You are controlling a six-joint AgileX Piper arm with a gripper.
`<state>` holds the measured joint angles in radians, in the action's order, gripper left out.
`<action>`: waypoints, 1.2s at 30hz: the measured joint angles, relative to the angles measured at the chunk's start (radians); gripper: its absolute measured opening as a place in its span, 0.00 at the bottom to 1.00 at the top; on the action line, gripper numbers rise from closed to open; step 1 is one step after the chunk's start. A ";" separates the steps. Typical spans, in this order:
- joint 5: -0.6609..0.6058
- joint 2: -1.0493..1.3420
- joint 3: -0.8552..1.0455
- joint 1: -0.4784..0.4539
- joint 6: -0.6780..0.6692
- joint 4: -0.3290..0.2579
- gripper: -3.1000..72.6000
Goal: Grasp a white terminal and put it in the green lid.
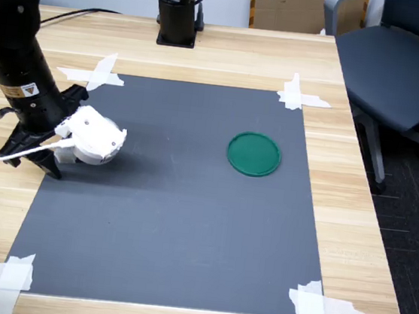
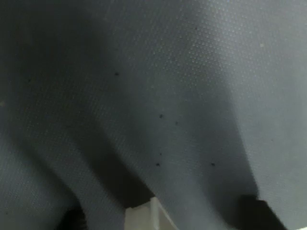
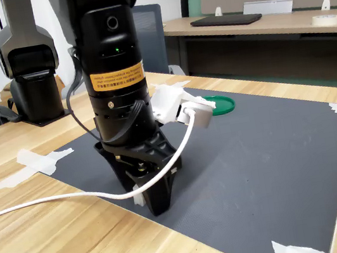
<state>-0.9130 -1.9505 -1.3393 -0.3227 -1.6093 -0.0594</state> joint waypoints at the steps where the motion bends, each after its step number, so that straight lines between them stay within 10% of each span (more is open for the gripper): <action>1: 0.000 -0.001 0.000 0.000 0.000 0.000 0.77; 12: -0.021 -0.007 -0.003 0.000 0.040 -0.001 0.15; 24: 0.010 0.100 -0.003 0.000 0.086 -0.043 0.14; 36: -0.160 0.348 -0.002 0.000 0.221 -0.368 0.14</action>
<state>-1.0727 -1.6027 -1.3409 -0.3227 -1.3881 -0.4275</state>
